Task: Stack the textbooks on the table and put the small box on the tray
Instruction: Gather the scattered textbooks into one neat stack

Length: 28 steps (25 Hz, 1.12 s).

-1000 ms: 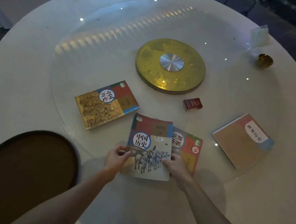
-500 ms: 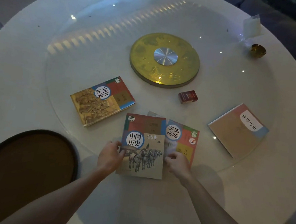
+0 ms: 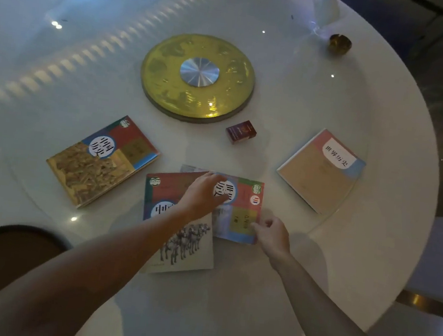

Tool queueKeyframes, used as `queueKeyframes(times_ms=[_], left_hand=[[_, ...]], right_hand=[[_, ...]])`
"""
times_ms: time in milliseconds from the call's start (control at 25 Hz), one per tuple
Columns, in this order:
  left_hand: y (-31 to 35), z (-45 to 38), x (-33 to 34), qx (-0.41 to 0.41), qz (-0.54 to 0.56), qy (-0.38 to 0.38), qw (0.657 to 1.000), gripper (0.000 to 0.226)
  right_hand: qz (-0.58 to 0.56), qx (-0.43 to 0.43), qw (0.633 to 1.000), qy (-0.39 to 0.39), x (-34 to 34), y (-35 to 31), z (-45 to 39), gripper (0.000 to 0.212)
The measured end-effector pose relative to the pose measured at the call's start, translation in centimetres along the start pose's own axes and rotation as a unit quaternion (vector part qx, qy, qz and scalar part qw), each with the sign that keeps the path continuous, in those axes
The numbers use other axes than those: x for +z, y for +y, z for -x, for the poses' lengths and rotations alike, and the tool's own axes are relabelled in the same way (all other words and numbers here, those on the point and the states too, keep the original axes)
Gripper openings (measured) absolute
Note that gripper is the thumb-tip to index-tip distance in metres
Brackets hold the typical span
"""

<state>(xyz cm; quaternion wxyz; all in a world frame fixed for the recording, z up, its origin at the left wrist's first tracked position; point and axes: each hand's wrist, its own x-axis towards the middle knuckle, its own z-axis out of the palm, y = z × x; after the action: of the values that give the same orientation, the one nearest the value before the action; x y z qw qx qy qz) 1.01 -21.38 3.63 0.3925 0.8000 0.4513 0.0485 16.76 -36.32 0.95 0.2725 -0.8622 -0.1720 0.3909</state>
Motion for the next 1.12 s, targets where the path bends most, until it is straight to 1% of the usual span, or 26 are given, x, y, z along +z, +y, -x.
queueKeyframes(times_ms=[80, 200, 320, 400, 440, 520, 560, 640, 800, 880, 960, 1040, 1120], left_hand=[[1.7, -2.1, 0.5, 0.015, -0.013, -0.018, 1.0, 0.054], [3.4, -5.4, 2.2, 0.034, -0.067, -0.072, 0.995, 0.069], [4.1, -7.6, 3.6, 0.038, -0.134, -0.127, 0.982, 0.079], [3.9, -8.4, 4.6, 0.029, -0.19, -0.144, 0.971, 0.084], [3.9, -8.8, 4.8, 0.027, -0.22, -0.148, 0.964, 0.081], [4.0, -9.7, 4.9, 0.033, -0.247, -0.164, 0.955, 0.066], [4.0, -10.1, 4.8, 0.035, -0.236, -0.174, 0.956, 0.057], [3.9, -10.7, 4.4, 0.016, -0.161, -0.185, 0.969, 0.046], [3.8, -11.6, 2.4, -0.018, -0.014, -0.136, 0.99, 0.035], [4.1, -12.2, 0.7, -0.029, 0.07, -0.101, 0.992, 0.032], [4.4, -12.4, -1.8, -0.049, 0.156, -0.063, 0.984, 0.038], [4.4, -12.0, -4.0, -0.043, 0.214, -0.033, 0.975, 0.041], [4.7, -10.8, -6.0, -0.045, 0.239, -0.019, 0.97, 0.037]], right_hand=[[-0.046, 0.038, 0.998, -0.029, 0.1, 0.2, -0.5, 0.026], [-0.137, 0.085, 0.986, -0.041, 0.3, 0.9, -1.6, 0.026], [-0.135, 0.107, 0.984, -0.055, 0.1, 1.1, -2.6, 0.017], [-0.116, 0.106, 0.985, -0.073, 0.4, 1.0, -3.0, 0.011], [-0.101, 0.106, 0.986, -0.075, 0.6, 0.9, -2.9, 0.012], [-0.078, 0.111, 0.989, -0.061, 1.0, 1.0, -3.0, 0.014], [-0.076, 0.111, 0.989, -0.053, 1.1, 0.9, -3.0, 0.011], [-0.077, 0.104, 0.991, -0.042, 0.9, 0.6, -3.1, 0.006], [-0.133, 0.056, 0.989, -0.032, -1.0, -1.3, -3.8, 0.006], [-0.213, 0.032, 0.975, -0.06, -2.6, -2.7, -4.0, 0.006], [-0.282, 0.012, 0.953, -0.11, -4.1, -3.8, -4.0, 0.011], [-0.307, -0.004, 0.94, -0.152, -4.3, -4.3, -3.9, 0.016], [-0.32, -0.004, 0.935, -0.153, -3.9, -5.1, -3.4, 0.021]])
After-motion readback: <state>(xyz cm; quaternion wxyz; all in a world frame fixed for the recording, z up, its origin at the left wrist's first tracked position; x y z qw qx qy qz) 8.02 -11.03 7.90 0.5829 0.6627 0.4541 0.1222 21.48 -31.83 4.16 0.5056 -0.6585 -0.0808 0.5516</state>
